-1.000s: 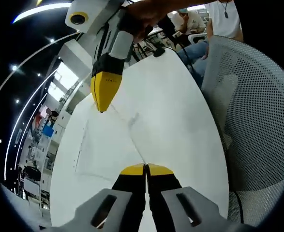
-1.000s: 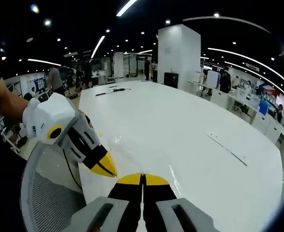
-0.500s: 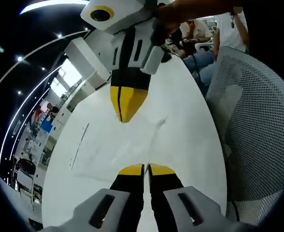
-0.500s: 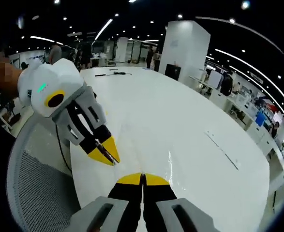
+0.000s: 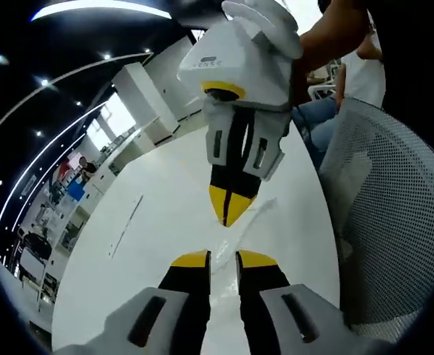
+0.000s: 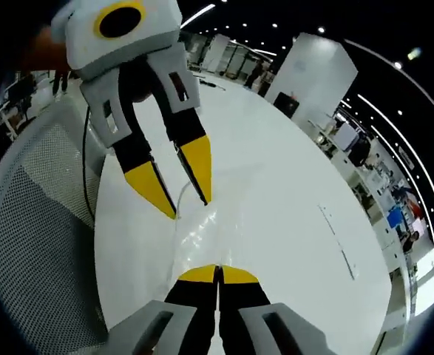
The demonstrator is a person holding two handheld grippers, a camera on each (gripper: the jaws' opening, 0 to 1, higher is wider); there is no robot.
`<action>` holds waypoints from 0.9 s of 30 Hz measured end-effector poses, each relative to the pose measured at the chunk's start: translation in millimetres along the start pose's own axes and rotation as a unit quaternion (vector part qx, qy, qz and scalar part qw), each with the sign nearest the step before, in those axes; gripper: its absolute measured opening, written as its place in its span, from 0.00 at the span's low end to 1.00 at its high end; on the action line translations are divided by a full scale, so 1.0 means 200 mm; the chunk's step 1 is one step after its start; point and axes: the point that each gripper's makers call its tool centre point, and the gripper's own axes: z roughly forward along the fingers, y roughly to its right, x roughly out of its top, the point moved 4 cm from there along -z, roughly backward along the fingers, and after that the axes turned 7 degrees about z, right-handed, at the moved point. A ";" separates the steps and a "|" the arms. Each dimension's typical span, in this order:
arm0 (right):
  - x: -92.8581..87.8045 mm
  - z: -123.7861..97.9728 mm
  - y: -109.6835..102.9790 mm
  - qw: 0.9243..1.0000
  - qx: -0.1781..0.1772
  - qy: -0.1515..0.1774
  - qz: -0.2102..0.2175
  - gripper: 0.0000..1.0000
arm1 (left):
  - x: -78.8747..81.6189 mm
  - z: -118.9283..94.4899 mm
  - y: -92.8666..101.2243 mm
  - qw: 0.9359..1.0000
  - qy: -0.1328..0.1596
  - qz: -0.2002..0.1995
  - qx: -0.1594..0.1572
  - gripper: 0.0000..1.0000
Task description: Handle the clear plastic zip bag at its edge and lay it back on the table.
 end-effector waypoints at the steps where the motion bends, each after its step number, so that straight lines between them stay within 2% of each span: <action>1: 0.00 0.01 0.01 1.000 -0.002 0.000 0.000 0.00 | 0.02 -0.01 0.00 1.000 0.015 -0.011 0.005 0.10; 3: 0.00 0.00 0.02 1.000 -0.007 -0.002 -0.007 0.00 | 0.05 -0.04 -0.03 0.999 0.035 -0.029 0.020 0.07; 7: 0.00 -0.04 0.09 0.999 -0.040 0.009 -0.021 0.00 | 0.05 -0.08 -0.07 0.998 0.039 -0.037 0.039 0.09; 10: -0.01 -0.06 0.14 0.995 -0.075 -0.002 -0.061 0.00 | 0.02 -0.13 -0.10 0.995 0.043 -0.070 0.059 0.11; 13: -0.03 -0.06 0.17 0.992 -0.100 -0.009 -0.081 0.00 | -0.03 -0.17 -0.10 0.992 0.040 -0.092 0.072 0.14; 15: -0.05 -0.04 0.15 0.992 -0.097 -0.013 -0.080 0.00 | -0.08 -0.20 -0.08 0.989 0.033 -0.116 0.080 0.16; 18: -0.10 -0.01 0.12 0.988 -0.095 -0.032 -0.116 0.00 | -0.15 -0.25 -0.06 0.983 0.030 -0.152 0.096 0.20; 23: -0.16 0.07 0.06 0.989 -0.086 -0.032 -0.113 0.00 | -0.23 -0.30 -0.03 0.974 0.027 -0.194 0.112 0.28; 27: -0.20 0.13 0.04 0.992 -0.081 -0.034 -0.094 0.00 | -0.27 -0.31 0.02 0.971 0.019 -0.206 0.116 0.31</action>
